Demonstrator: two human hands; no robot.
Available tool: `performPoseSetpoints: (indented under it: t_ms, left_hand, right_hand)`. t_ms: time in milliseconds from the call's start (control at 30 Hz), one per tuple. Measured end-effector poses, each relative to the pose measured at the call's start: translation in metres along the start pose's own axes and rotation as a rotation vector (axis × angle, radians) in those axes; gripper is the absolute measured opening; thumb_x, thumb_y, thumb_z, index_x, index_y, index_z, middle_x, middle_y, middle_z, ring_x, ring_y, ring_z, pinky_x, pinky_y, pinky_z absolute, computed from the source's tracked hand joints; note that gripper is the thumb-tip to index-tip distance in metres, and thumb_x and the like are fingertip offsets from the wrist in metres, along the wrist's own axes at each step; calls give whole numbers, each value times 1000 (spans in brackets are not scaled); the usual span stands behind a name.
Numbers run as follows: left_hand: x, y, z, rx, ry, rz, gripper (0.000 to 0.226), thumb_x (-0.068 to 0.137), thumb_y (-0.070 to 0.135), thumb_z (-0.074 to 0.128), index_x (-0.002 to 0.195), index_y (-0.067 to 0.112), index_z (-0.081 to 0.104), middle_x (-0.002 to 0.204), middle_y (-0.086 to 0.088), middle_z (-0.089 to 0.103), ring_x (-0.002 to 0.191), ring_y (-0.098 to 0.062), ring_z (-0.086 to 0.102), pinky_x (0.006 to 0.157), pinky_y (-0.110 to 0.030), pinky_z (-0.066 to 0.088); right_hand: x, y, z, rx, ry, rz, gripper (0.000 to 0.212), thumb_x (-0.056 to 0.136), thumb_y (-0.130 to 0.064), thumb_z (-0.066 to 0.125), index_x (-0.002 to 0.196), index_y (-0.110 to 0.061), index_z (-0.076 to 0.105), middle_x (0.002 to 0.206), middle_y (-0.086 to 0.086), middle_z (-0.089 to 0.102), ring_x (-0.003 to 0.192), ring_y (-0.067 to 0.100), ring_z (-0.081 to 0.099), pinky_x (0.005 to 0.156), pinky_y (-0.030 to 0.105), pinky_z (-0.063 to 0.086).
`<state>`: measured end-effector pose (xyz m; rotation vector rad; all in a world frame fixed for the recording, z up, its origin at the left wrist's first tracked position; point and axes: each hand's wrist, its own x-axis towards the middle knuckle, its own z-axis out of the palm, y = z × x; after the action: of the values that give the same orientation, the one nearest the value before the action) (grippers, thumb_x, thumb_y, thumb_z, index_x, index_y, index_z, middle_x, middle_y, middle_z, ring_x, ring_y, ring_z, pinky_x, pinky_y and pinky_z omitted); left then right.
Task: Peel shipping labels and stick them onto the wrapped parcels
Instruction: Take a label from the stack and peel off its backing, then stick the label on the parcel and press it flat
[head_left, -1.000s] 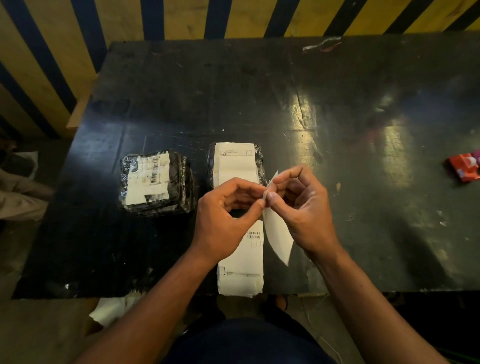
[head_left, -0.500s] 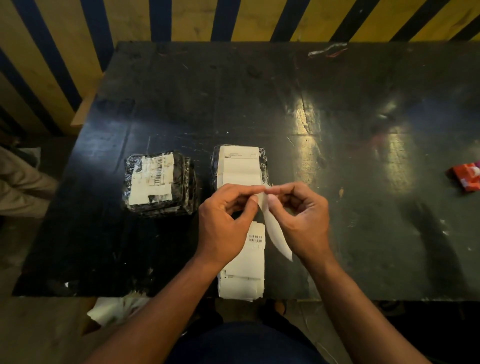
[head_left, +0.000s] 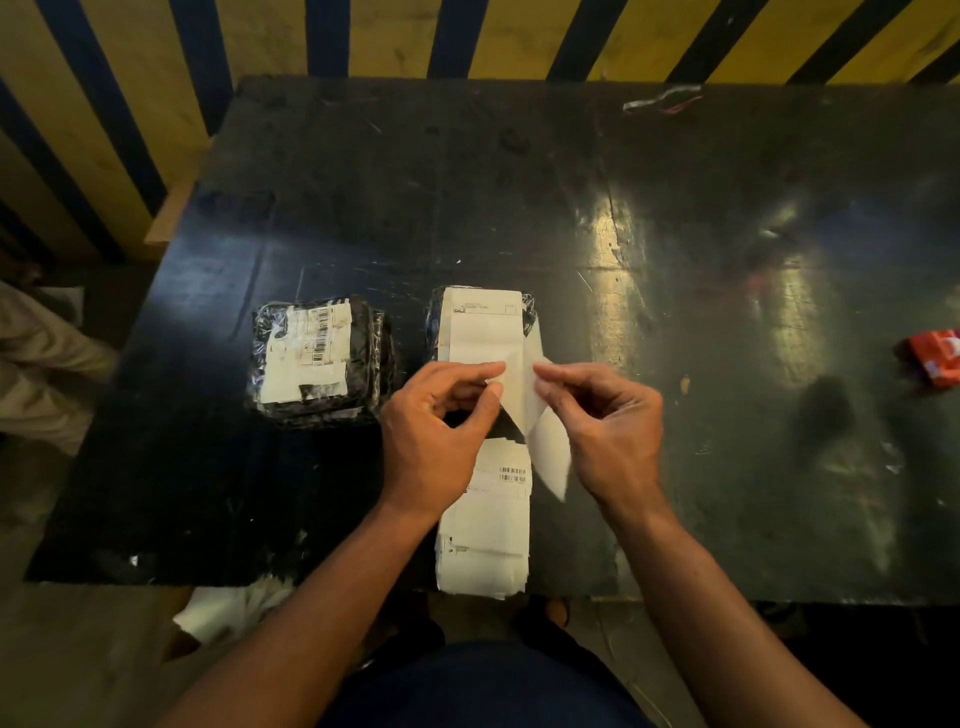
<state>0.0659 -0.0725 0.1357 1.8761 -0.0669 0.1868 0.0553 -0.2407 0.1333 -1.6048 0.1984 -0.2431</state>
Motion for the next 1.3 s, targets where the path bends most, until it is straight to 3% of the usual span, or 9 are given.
performPoseSetpoints:
  t_ms: [167,367,600,767,900,1000,1167,1300]
  left_hand:
    - [5,-14,-12,99,4,32,23,92,11,76,112,21,74,109,5,72,92,-6,73,78,-16,59]
    - [4,-35,-21,201,16,9,25,90,9,76,111,22,74,103,8,70,87,1,70,75,-9,55]
    - [5,-61,-40,299,50,-41,25,90,10,77,110,24,74,101,13,68,85,3,69,74,-10,57]
    - [9,-68,-49,322,100,-47,20,91,10,76,109,19,78,100,4,72,81,-2,70,72,-14,58]
    - [10,-67,-49,336,119,-41,19,91,8,75,108,18,78,98,6,71,80,0,69,72,-12,57]
    - [6,-67,-45,330,99,-38,20,91,8,76,108,18,78,100,6,71,81,0,70,73,-11,57]
    - [-2,-67,-39,311,57,-48,22,91,8,76,109,20,78,100,5,72,82,-2,71,74,-13,58]
    - [-8,-65,-30,298,0,-56,27,91,10,76,112,27,73,102,6,71,85,-2,71,75,-13,58]
  right_hand:
    - [1,23,-13,-286,110,-115,18,88,-10,80,106,-11,81,100,-3,76,89,8,70,76,18,58]
    - [-4,56,-36,-463,155,-138,21,89,-10,79,110,-10,79,98,-3,74,84,7,69,76,17,59]
    - [-3,85,-70,-661,218,-79,21,89,-7,77,110,-7,78,98,5,74,82,15,67,78,30,61]
    - [-1,101,-91,-754,261,-55,18,91,-11,75,107,-5,78,100,10,73,83,15,65,80,26,56]
    - [3,113,-100,-785,313,-47,15,92,-9,74,105,-4,78,95,10,71,80,16,63,77,33,59]
    - [2,122,-97,-813,272,-78,15,89,-3,73,103,-6,78,93,8,70,79,18,64,75,31,57]
    - [-4,139,-80,-834,178,-73,14,89,-2,70,99,-9,78,89,4,67,77,21,64,72,38,58]
    - [-13,156,-62,-879,-20,48,19,92,-2,68,107,-9,78,101,3,68,80,12,60,76,21,49]
